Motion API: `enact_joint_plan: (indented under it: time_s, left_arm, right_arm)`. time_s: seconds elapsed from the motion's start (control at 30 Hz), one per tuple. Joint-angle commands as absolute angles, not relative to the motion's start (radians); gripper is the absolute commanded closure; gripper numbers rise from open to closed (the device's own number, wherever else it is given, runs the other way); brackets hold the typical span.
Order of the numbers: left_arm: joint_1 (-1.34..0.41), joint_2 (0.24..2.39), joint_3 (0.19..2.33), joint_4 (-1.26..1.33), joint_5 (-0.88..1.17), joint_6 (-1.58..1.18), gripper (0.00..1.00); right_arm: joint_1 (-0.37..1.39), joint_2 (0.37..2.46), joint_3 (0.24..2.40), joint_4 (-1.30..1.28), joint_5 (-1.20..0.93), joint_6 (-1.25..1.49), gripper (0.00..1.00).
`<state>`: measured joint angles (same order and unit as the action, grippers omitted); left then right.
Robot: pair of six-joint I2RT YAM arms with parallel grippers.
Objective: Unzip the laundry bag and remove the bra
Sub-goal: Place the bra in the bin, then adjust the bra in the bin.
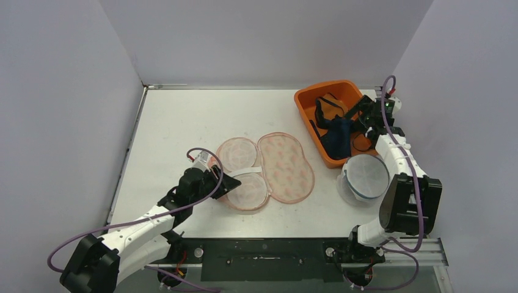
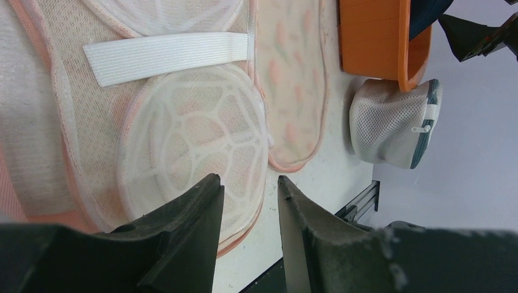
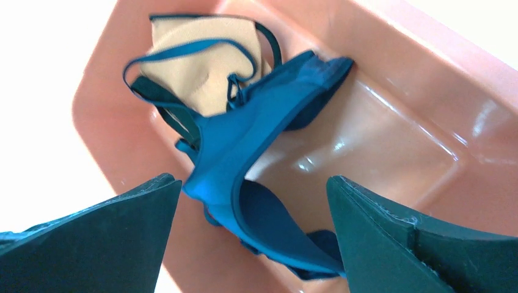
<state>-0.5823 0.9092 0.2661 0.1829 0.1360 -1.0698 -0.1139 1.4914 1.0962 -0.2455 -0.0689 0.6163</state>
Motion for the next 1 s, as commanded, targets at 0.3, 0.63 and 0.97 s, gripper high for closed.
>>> enact_joint_plan:
  time_s: [0.3, 0.63, 0.97]
  left_arm:
    - [-0.589, 0.945, 0.285, 0.241, 0.126, -1.073, 0.63]
    - [-0.59, 0.964, 0.276, 0.262, 0.127, -1.085, 0.63]
    - [-0.595, 0.975, 0.275, 0.271, 0.127, -1.081, 0.63]
  right_arm:
    - [-0.183, 1.645, 1.044, 0.097, -0.289, 0.952, 0.05]
    - [-0.165, 1.642, 1.086, 0.08, -0.191, 0.903, 0.56]
    - [-0.118, 1.615, 1.127, 0.073, -0.161, 0.673, 0.87]
